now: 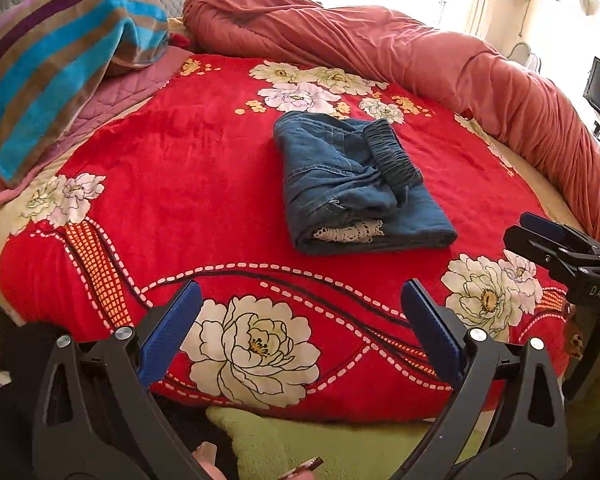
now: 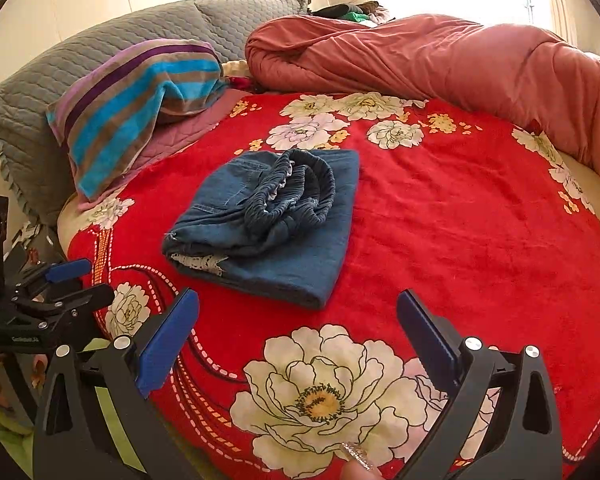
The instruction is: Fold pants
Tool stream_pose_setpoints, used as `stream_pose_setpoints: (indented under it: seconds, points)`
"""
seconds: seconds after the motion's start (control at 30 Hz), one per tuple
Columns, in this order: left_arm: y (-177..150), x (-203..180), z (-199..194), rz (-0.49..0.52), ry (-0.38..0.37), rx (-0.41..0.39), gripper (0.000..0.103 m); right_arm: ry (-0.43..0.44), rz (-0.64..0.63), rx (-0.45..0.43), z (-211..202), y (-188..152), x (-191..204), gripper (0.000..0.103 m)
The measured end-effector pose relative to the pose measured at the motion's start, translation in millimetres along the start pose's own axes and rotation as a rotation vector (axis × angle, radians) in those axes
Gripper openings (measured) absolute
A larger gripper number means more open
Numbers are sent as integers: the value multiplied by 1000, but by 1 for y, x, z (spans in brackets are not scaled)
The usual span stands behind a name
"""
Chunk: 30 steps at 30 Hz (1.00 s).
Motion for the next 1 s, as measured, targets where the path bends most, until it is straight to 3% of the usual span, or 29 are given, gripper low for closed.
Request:
stream_pose_setpoints:
  seconds: [1.0]
  points:
    - [-2,0,-1,3,19,7,93,-6,10,-11,-7,-2,-5,98]
Point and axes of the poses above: each gripper's, at about its wrist camera, not at the fingertips, and z roughly the way its jaws point, x to its left, y to its top, the point moved 9 cm from there along z, roughly the way its jaws point, and after that the axes turned 13 degrees about y, right-handed, at the moved point
